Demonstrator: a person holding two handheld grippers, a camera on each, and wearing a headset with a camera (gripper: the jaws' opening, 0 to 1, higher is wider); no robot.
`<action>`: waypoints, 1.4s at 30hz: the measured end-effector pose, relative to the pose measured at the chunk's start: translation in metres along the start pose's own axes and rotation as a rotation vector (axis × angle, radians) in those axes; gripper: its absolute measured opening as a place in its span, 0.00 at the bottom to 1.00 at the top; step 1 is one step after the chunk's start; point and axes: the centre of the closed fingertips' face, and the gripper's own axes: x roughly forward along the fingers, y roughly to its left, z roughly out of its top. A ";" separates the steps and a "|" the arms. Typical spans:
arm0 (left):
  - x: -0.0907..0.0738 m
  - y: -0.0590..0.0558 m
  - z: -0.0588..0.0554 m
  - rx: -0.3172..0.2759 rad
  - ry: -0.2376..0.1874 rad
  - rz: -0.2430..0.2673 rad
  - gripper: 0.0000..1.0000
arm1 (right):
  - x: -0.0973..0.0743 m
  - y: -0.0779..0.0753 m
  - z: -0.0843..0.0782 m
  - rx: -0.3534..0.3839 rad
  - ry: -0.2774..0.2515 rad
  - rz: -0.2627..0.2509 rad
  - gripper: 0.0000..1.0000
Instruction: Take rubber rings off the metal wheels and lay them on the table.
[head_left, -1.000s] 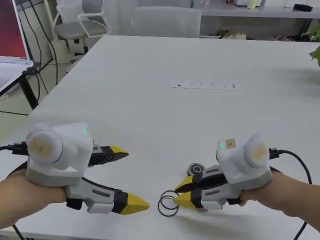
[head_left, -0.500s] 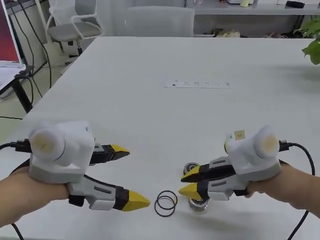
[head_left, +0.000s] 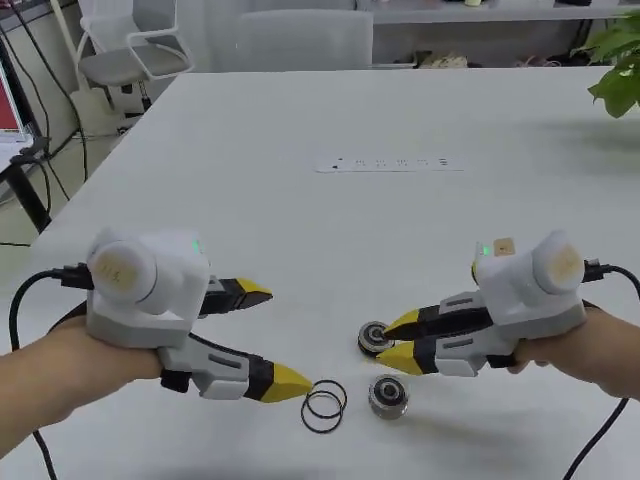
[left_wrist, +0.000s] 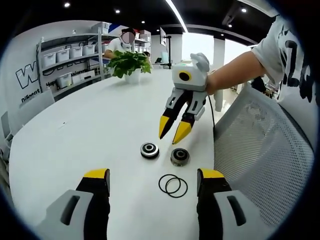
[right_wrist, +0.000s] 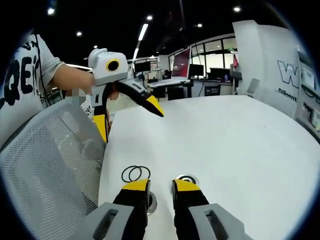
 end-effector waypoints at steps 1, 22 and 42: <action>0.003 0.001 0.001 0.003 0.001 -0.003 0.68 | -0.002 -0.002 -0.001 0.000 0.000 -0.005 0.15; 0.048 0.008 -0.005 -0.020 0.042 -0.077 0.56 | -0.011 -0.027 -0.026 0.035 0.018 -0.037 0.19; 0.081 0.006 -0.008 -0.037 0.055 -0.117 0.43 | -0.001 -0.029 -0.034 0.058 0.019 -0.020 0.23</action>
